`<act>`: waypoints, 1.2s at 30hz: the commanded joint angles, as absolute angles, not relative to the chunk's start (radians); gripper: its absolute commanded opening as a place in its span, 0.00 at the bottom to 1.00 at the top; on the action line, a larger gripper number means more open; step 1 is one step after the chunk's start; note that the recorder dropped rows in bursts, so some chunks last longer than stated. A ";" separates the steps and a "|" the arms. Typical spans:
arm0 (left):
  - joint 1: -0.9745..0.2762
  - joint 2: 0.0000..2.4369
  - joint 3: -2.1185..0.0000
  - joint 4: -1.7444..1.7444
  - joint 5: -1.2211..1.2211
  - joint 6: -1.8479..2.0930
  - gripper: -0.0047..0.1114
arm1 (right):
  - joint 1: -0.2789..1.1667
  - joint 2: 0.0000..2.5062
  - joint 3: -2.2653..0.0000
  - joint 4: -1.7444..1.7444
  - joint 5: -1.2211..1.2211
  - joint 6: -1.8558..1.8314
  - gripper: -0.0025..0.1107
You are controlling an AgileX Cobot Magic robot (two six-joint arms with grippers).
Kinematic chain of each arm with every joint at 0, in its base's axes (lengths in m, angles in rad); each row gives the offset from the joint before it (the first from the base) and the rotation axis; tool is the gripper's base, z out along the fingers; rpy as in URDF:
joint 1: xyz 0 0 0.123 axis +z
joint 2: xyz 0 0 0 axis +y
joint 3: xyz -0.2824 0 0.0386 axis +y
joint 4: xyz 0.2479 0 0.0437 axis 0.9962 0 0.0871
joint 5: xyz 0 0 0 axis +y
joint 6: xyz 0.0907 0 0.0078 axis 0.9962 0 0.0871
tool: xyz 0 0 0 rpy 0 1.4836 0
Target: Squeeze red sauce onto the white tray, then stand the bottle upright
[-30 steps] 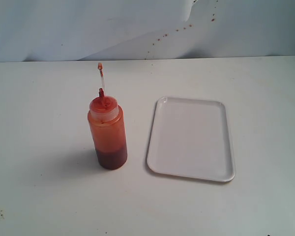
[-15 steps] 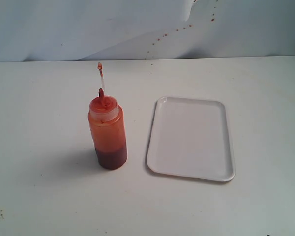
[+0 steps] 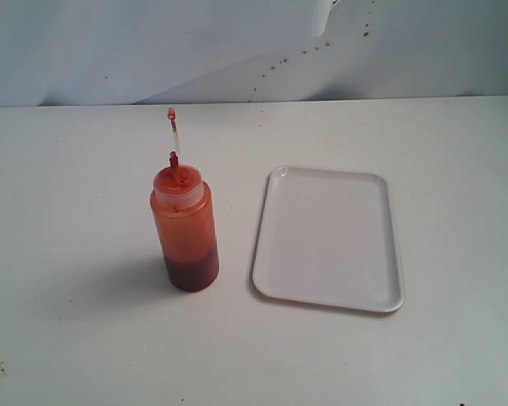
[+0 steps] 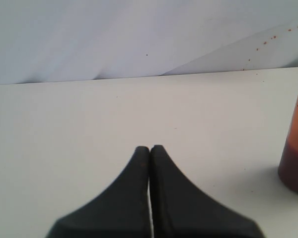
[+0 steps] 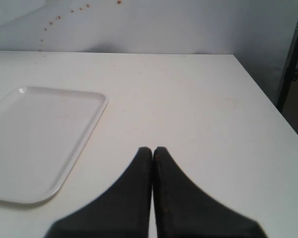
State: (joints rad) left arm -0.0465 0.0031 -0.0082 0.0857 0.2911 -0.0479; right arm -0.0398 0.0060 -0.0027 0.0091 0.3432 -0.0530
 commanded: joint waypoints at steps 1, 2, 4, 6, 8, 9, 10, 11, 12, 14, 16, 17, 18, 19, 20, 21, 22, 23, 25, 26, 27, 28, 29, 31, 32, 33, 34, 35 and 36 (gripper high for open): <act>-0.052 0.000 0.000 0.078 0.286 -0.048 0.04 | -0.045 0.000 0.000 0.011 0.333 -0.051 0.02; -0.052 0.000 0.000 0.078 0.286 -0.048 0.04 | -0.045 0.000 0.000 0.011 0.333 -0.051 0.02; -0.052 0.000 0.000 0.078 0.286 -0.048 0.04 | -0.045 0.000 0.000 0.011 0.333 -0.051 0.02; -0.052 0.000 0.000 0.078 0.286 -0.048 0.04 | -0.045 0.000 0.000 0.011 0.333 -0.051 0.02; -0.052 0.000 0.000 0.078 0.286 -0.048 0.04 | -0.045 0.000 0.000 0.011 0.333 -0.051 0.02; -0.052 0.000 0.000 0.078 0.286 -0.048 0.04 | -0.045 0.000 0.000 0.011 0.333 -0.051 0.02; -0.052 0.000 0.000 0.078 0.286 -0.048 0.04 | -0.045 0.000 0.000 0.011 0.333 -0.051 0.02; -0.052 0.000 0.000 0.078 0.286 -0.048 0.04 | -0.045 0.000 0.000 0.011 0.333 -0.051 0.02; -0.052 0.000 0.000 0.078 0.286 -0.048 0.04 | -0.045 0.000 0.000 0.011 0.333 -0.051 0.02; -0.052 0.000 0.000 0.078 0.286 -0.048 0.04 | -0.045 0.000 0.000 0.011 0.333 -0.051 0.02; -0.052 0.000 0.000 0.078 0.286 -0.048 0.04 | -0.045 0.000 0.000 0.011 0.333 -0.051 0.02; -0.052 0.000 0.000 0.078 0.286 -0.048 0.04 | -0.045 0.000 0.000 0.011 0.333 -0.051 0.02; -0.052 0.000 0.000 0.078 0.286 -0.048 0.04 | -0.045 0.000 0.000 0.011 0.333 -0.051 0.02; -0.052 0.000 0.000 0.078 0.286 -0.048 0.04 | -0.045 0.000 0.000 0.011 0.333 -0.051 0.02; -0.052 0.000 0.000 0.078 0.286 -0.048 0.04 | -0.045 0.000 0.000 0.011 0.333 -0.051 0.02; -0.052 0.000 0.000 0.078 0.286 -0.048 0.04 | -0.045 0.000 0.000 0.011 0.333 -0.051 0.02; -0.052 0.000 0.000 0.078 0.286 -0.048 0.04 | -0.045 0.000 0.000 0.011 0.333 -0.051 0.02; -0.052 0.000 0.000 0.078 0.286 -0.048 0.04 | -0.045 0.000 0.000 0.011 0.333 -0.051 0.02; -0.052 0.000 0.000 0.078 0.286 -0.048 0.04 | -0.045 0.000 0.000 0.011 0.333 -0.051 0.02; -0.052 0.000 0.000 0.078 0.286 -0.048 0.04 | -0.045 0.000 0.000 0.011 0.333 -0.051 0.02; -0.052 0.000 0.000 0.078 0.286 -0.048 0.04 | -0.045 0.000 0.000 0.011 0.333 -0.051 0.02; -0.052 0.000 0.000 0.078 0.284 -0.048 0.04 | -0.045 0.000 0.000 0.011 0.333 -0.051 0.02; -0.052 0.000 0.000 0.078 0.284 -0.048 0.04 | -0.045 0.000 0.000 0.011 0.333 -0.051 0.02; -0.052 0.000 0.000 0.078 0.268 -0.048 0.04 | -0.045 0.000 0.000 0.011 0.333 -0.051 0.02; -0.052 0.000 0.000 0.066 0.233 -0.051 0.04 | -0.045 0.000 0.000 0.011 0.333 -0.051 0.02; -0.052 0.000 0.000 0.052 0.220 -0.051 0.04 | -0.045 0.000 0.000 0.011 0.333 -0.051 0.02; -0.052 0.000 0.000 -0.016 0.186 -0.051 0.04 | -0.045 0.000 0.000 0.011 0.333 -0.051 0.02; -0.052 0.000 0.000 -0.045 0.179 -0.051 0.04 | -0.045 0.000 0.000 0.011 0.333 -0.051 0.02; -0.052 0.000 0.000 -0.050 0.157 -0.051 0.04 | -0.045 0.000 0.000 0.011 0.333 -0.051 0.02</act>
State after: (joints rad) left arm -0.0465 0.0031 -0.0082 -0.0102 0.2014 -0.0479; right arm -0.0398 0.0060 -0.0027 0.0091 0.3432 -0.0530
